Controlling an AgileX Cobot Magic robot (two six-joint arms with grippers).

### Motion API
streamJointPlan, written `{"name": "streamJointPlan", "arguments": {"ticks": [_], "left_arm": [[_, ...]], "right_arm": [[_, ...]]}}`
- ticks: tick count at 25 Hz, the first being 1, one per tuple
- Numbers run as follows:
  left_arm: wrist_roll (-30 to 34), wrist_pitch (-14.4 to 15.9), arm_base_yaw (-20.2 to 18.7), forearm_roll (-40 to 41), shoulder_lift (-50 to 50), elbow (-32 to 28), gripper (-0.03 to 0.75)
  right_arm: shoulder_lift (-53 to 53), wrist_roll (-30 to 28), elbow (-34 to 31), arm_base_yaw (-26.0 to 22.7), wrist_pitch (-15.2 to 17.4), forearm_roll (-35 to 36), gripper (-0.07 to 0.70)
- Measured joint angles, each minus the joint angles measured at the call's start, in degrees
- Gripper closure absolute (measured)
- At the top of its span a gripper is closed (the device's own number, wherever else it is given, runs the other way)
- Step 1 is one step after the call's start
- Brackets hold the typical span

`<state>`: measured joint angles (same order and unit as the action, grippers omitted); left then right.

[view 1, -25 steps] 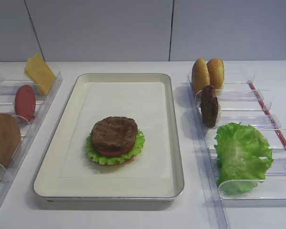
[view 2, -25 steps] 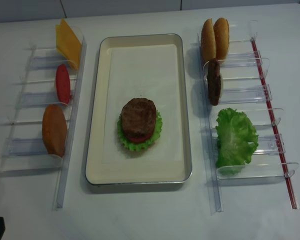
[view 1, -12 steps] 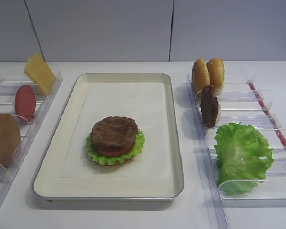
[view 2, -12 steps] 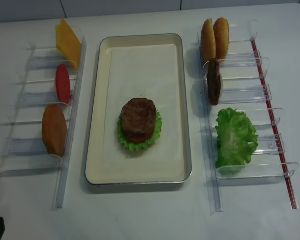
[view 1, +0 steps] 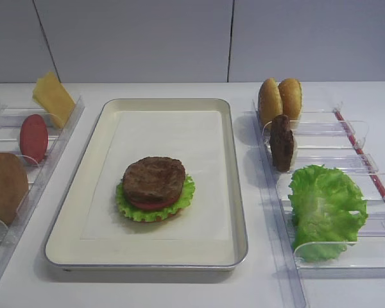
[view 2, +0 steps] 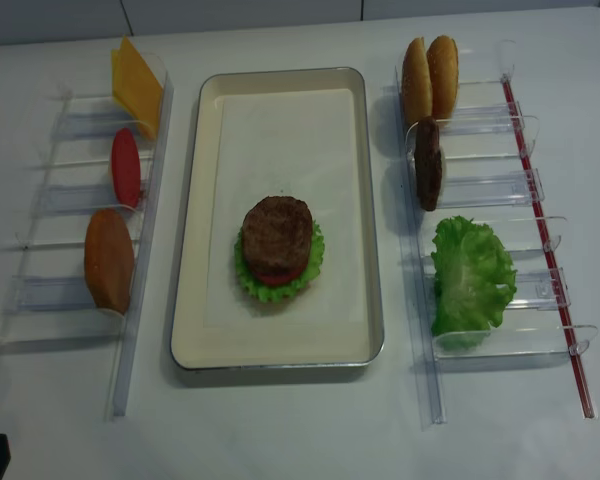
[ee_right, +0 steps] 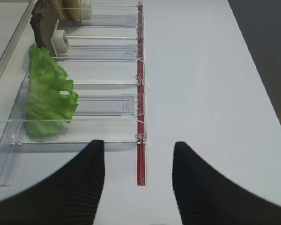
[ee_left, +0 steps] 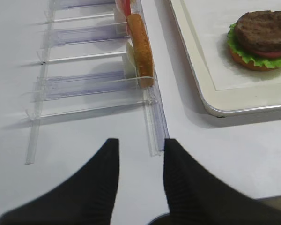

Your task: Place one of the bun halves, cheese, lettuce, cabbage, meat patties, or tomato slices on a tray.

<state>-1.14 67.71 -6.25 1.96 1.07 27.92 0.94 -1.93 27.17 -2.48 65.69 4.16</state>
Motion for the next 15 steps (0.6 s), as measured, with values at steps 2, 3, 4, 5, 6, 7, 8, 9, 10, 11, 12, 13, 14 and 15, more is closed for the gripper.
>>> {"name": "streamJointPlan", "arguments": {"ticks": [2, 3, 4, 5, 6, 7, 8, 9, 10, 11, 12, 13, 14, 15], "left_arm": [[0.0, 0.0, 0.0, 0.0, 0.0, 0.0, 0.477], [0.0, 0.0, 0.0, 0.0, 0.0, 0.0, 0.477], [0.0, 0.0, 0.0, 0.0, 0.0, 0.0, 0.477], [0.0, 0.0, 0.0, 0.0, 0.0, 0.0, 0.477], [0.0, 0.0, 0.0, 0.0, 0.0, 0.0, 0.477], [0.0, 0.0, 0.0, 0.0, 0.0, 0.0, 0.477], [0.0, 0.0, 0.0, 0.0, 0.0, 0.0, 0.477], [0.0, 0.0, 0.0, 0.0, 0.0, 0.0, 0.477], [0.0, 0.0, 0.0, 0.0, 0.0, 0.0, 0.477], [0.0, 0.0, 0.0, 0.0, 0.0, 0.0, 0.477], [0.0, 0.0, 0.0, 0.0, 0.0, 0.0, 0.477], [0.0, 0.0, 0.0, 0.0, 0.0, 0.0, 0.477], [0.0, 0.0, 0.0, 0.0, 0.0, 0.0, 0.477], [0.0, 0.0, 0.0, 0.0, 0.0, 0.0, 0.477]], "right_arm": [[0.0, 0.0, 0.0, 0.0, 0.0, 0.0, 0.289], [0.0, 0.0, 0.0, 0.0, 0.0, 0.0, 0.289], [0.0, 0.0, 0.0, 0.0, 0.0, 0.0, 0.289], [0.0, 0.0, 0.0, 0.0, 0.0, 0.0, 0.289], [0.0, 0.0, 0.0, 0.0, 0.0, 0.0, 0.289], [0.0, 0.0, 0.0, 0.0, 0.0, 0.0, 0.290], [0.0, 0.0, 0.0, 0.0, 0.0, 0.0, 0.289], [0.0, 0.0, 0.0, 0.0, 0.0, 0.0, 0.289], [0.0, 0.0, 0.0, 0.0, 0.0, 0.0, 0.289], [0.0, 0.0, 0.0, 0.0, 0.0, 0.0, 0.290], [0.0, 0.0, 0.0, 0.0, 0.0, 0.0, 0.290], [0.0, 0.0, 0.0, 0.0, 0.0, 0.0, 0.290], [0.0, 0.0, 0.0, 0.0, 0.0, 0.0, 0.289], [0.0, 0.0, 0.0, 0.0, 0.0, 0.0, 0.290]]}}
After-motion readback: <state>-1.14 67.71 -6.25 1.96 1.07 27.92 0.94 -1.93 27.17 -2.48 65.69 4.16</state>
